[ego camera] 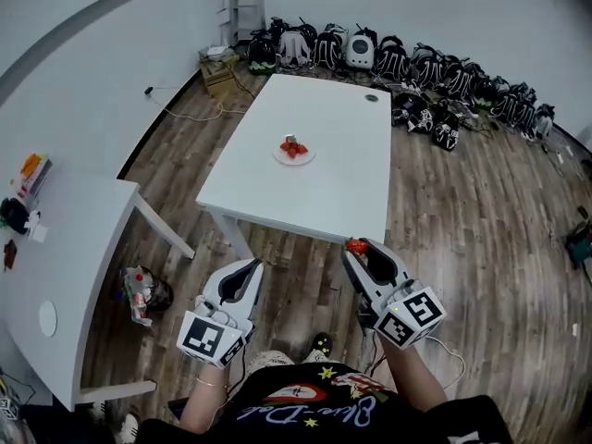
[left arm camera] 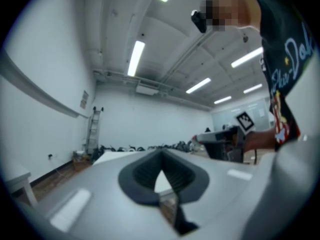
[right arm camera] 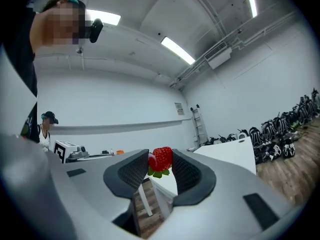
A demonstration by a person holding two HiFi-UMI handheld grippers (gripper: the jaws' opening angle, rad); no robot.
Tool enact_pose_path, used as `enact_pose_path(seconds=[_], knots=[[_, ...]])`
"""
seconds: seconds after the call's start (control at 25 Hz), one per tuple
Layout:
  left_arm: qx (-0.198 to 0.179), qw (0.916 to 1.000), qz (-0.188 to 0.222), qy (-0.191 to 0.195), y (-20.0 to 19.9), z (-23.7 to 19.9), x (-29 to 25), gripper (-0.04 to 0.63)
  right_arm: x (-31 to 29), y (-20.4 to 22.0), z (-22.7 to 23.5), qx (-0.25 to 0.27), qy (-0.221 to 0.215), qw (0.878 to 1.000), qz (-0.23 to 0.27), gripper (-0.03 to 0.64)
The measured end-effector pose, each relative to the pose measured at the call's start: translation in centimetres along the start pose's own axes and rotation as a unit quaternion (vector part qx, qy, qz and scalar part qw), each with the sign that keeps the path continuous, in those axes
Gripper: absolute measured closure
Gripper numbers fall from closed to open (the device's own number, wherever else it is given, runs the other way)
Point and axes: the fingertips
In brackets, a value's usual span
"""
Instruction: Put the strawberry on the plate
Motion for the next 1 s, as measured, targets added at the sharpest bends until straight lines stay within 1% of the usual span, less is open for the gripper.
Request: enact_pose_path(seconds=[0.12,0.24,0.28,0.4,0.56,0.64,0.76,0.84,0.92,1.0], knots=[[-0.002,0.9999,-0.009,-0.007,-0.2,-2.1,-4.6,0.595,-4.5,-0.1,4.8,0.033,-0.013,0.999,-0.007,0.463],[0.002,0.9998,-0.019,-0.009,0.0,-4.9,-8.1,0.595,-8.6,0.2,8.3,0.071,-0.017,0.997,-0.016,0.463],[0.005,0.9998,-0.018,-0.01,0.0,-6.0,-9.4,0.595,-10.0,0.5,9.5,0.076,-0.019,0.997,-0.019,0.463],[0.01,0.9998,-0.013,-0.011,-0.5,-10.1,-14.0,0.595,-15.0,1.5,12.9,0.072,-0.027,0.996,-0.036,0.463],[0.0,0.9999,-0.014,-0.004,-1.1,-15.9,-19.9,0.595,-22.0,2.6,16.3,0.07,-0.043,0.995,-0.059,0.463],[0.001,0.9999,-0.017,0.0,-1.4,-18.8,-22.7,0.595,-25.8,3.2,18.2,0.074,-0.049,0.994,-0.071,0.463],[0.006,0.9996,-0.026,0.007,-1.9,-22.6,-25.9,0.595,-31.7,5.1,20.5,0.091,-0.067,0.988,-0.108,0.463],[0.007,0.9991,-0.04,0.01,-1.7,-24.6,-27.4,0.595,-35.0,7.0,21.6,0.101,-0.081,0.982,-0.141,0.463],[0.019,0.9982,-0.056,0.008,-1.6,-26.5,-28.8,0.595,-38.0,9.0,22.5,0.106,-0.094,0.975,-0.17,0.463],[0.032,0.9978,-0.058,0.007,-0.5,-28.4,-29.7,0.595,-40.5,11.2,23.6,0.115,-0.107,0.967,-0.201,0.463]])
Point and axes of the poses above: the fingertips, and each gripper's own axes: x backward along the fingers, z to its right, y out of its underside, and after that the axes turned 14 degrees about x, right-handed
